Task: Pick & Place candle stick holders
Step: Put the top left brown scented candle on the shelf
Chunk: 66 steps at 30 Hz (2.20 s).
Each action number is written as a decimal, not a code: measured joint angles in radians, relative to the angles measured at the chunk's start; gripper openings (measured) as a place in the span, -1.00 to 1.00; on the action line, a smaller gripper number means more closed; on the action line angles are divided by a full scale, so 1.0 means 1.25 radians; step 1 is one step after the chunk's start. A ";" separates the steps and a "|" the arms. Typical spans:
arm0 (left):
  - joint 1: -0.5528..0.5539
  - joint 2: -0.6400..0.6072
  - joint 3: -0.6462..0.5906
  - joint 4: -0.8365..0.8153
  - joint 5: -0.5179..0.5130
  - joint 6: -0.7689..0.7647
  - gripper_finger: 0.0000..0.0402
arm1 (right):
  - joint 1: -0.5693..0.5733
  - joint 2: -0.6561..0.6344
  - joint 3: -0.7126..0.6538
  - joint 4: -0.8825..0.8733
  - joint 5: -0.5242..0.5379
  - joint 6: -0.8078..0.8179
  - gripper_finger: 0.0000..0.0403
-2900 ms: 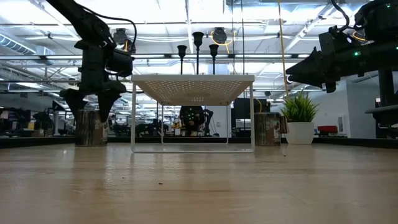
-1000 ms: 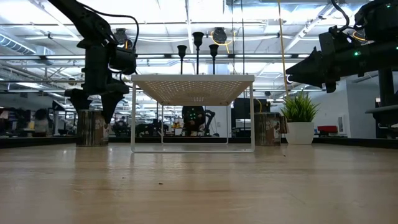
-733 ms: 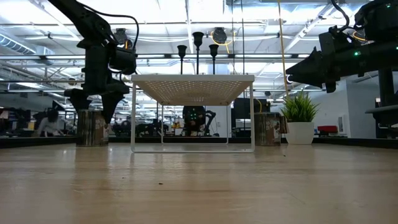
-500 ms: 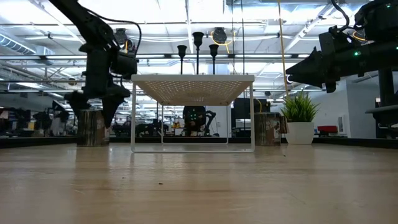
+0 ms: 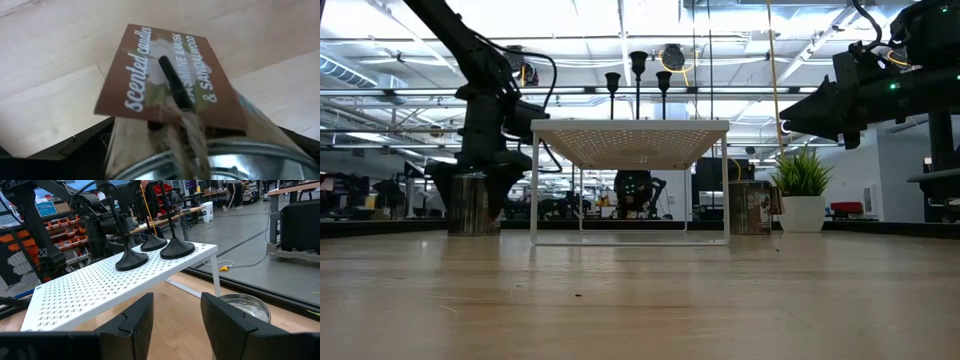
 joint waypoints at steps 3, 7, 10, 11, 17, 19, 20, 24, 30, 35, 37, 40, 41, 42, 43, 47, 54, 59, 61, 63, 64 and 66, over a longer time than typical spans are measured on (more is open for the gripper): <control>-0.005 0.000 0.000 0.001 -0.004 0.000 0.99 | 0.000 0.000 0.000 0.000 0.000 0.000 -0.23; -0.014 0.000 0.000 0.002 -0.019 0.001 0.99 | 0.000 0.000 0.000 0.000 0.000 0.000 -0.23; -0.016 0.000 0.000 0.003 -0.023 0.007 0.99 | 0.000 0.000 0.000 0.000 0.000 0.000 -0.23; -0.016 0.000 0.000 0.003 -0.024 0.007 0.99 | 0.000 0.000 0.000 0.000 0.000 0.000 -0.23; -0.016 0.000 0.000 0.004 -0.037 0.010 0.87 | 0.000 0.000 0.000 0.000 0.000 0.000 -0.23; -0.016 0.000 0.000 0.004 -0.042 0.011 0.80 | 0.000 0.000 0.000 0.000 0.000 0.000 -0.23; -0.016 0.000 0.000 0.004 -0.043 0.011 0.79 | 0.000 0.000 0.000 0.000 0.000 0.000 -0.23; -0.016 0.000 0.000 0.006 -0.045 0.010 0.79 | 0.000 0.000 0.000 0.000 0.000 0.000 -0.23; -0.016 0.000 0.000 0.006 -0.046 0.009 0.81 | 0.000 0.000 0.000 0.000 0.000 0.000 -0.23; -0.016 0.000 0.000 0.006 -0.046 0.011 0.79 | 0.000 0.000 0.000 0.000 0.000 0.000 -0.23; -0.016 0.000 0.000 0.006 -0.046 0.012 0.79 | 0.000 0.000 0.000 0.000 0.000 0.000 -0.23; -0.016 0.000 0.000 0.006 -0.046 0.014 0.79 | 0.000 0.000 0.000 0.000 0.000 0.000 -0.23; -0.016 0.000 0.000 0.005 -0.046 0.015 0.79 | 0.000 0.000 0.000 0.000 0.000 0.000 -0.23; -0.016 0.000 0.000 0.005 -0.046 0.016 0.79 | 0.000 0.000 0.000 0.000 0.000 0.000 -0.23; -0.016 0.000 0.000 0.005 -0.046 0.016 0.79 | 0.000 0.000 0.000 0.000 0.000 0.000 -0.23; -0.023 0.000 0.000 -0.005 -0.041 0.026 0.79 | 0.000 0.000 0.000 0.000 0.000 0.000 -0.23; -0.042 0.000 0.018 -0.050 -0.038 0.037 0.79 | 0.000 0.000 0.000 0.000 0.000 0.000 -0.23; -0.053 -0.022 0.047 -0.086 -0.038 0.046 0.79 | 0.000 0.000 0.000 0.000 0.000 0.000 -0.23; -0.054 -0.041 0.055 -0.099 -0.038 0.042 0.79 | 0.000 0.000 0.000 0.000 0.000 0.000 -0.23; -0.060 -0.059 0.057 -0.108 -0.037 0.030 0.79 | 0.000 0.000 0.000 0.000 0.000 0.000 -0.23; -0.061 -0.070 0.055 -0.114 -0.038 0.023 0.79 | 0.000 0.000 0.000 0.000 0.000 0.000 -0.23; -0.065 -0.093 0.055 -0.118 -0.037 0.011 0.79 | 0.000 0.000 0.000 0.000 0.000 0.000 -0.23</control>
